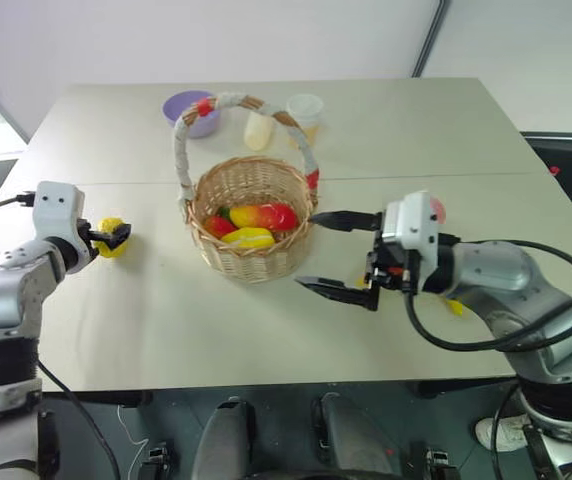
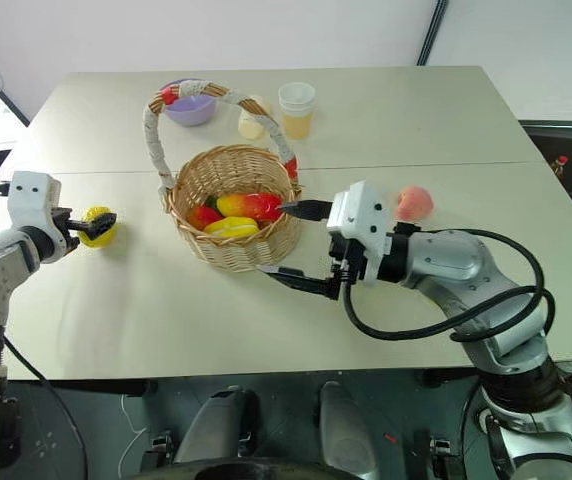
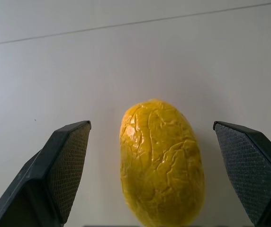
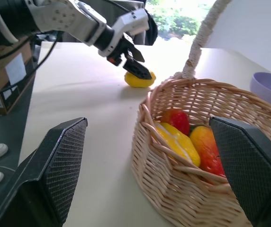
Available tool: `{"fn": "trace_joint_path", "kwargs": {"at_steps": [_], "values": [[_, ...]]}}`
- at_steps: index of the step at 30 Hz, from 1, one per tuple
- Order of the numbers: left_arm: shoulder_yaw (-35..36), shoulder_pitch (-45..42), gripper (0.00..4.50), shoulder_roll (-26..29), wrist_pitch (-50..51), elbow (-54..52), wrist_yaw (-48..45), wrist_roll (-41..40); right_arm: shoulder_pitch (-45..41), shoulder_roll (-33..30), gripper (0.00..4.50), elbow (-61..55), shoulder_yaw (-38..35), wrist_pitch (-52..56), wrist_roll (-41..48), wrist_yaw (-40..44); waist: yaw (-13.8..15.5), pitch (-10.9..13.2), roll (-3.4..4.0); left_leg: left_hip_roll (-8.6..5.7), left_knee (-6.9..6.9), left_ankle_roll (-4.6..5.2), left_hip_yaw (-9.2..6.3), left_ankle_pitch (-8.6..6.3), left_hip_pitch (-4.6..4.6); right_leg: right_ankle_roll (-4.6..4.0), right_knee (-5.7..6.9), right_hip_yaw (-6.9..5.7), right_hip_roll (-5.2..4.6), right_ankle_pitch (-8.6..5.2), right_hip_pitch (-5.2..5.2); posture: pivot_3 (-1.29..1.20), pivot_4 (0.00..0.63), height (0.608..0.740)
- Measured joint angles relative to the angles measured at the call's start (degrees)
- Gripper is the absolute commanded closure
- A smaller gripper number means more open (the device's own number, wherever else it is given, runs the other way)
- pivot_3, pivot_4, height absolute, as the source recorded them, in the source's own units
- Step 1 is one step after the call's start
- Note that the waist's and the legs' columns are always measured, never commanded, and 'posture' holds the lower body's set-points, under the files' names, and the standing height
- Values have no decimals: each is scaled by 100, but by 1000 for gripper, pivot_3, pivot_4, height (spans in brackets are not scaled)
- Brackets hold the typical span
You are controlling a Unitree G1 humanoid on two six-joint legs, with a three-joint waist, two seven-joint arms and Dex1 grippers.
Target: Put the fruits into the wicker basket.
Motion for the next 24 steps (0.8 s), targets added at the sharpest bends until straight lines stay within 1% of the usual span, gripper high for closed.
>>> {"fn": "trace_joint_path", "kwargs": {"at_steps": [7,8,9,10,13,14,18,21,24], "values": [[-414,-503,57,-63,8,881,-95,277,-1,72,184,-1,163,-2,-163,-140,2,0,-3,-6,1,0,-3,0,-1,0,3,-1,-2,0,-1,0,150,740],[-429,-564,281,-72,-34,978,-142,315,-2,84,74,-1,165,-2,-174,-162,4,0,-3,-6,1,-1,-3,0,-1,0,3,-2,-2,0,-1,0,150,740],[-441,-609,607,-78,-108,1073,-172,351,-2,107,0,-1,165,-2,-188,-179,3,0,-3,-9,0,-1,-3,0,0,0,4,-2,-2,0,-1,0,150,740],[-440,-646,911,-101,-160,1146,-179,365,-1,119,0,-1,169,-1,-202,-192,4,0,-3,-9,1,-1,-3,1,0,0,5,-1,-2,0,-1,0,150,740],[-433,-676,2452,-158,-273,1239,-218,375,-1,141,0,-2,174,-1,-216,-234,-1,0,-3,-8,2,-1,-3,1,0,0,5,-1,-3,0,-1,0,150,740],[-426,-676,2695,-158,-271,1239,-219,376,-1,146,0,-2,174,-1,-220,-247,-2,0,-3,-7,2,-1,-3,1,0,1,6,-1,-3,0,-1,0,150,740],[-384,-515,2699,-81,-192,1034,-221,382,0,191,0,-2,179,-19,-279,-264,-17,0,-3,-5,2,-1,-3,1,0,1,7,0,-3,0,-4,0,150,740],[-87,-146,2699,21,-134,547,-377,254,-9,192,0,15,181,-47,-343,-250,-21,0,-4,0,1,-1,-3,1,-2,0,7,1,-5,0,-6,0,150,740],[443,457,2699,222,-188,-872,-1228,-484,-32,118,0,171,143,-109,-399,-151,-6,7,-19,4,1,-6,-4,2,-12,-2,3,0,-24,0,-12,0,150,740]]}}
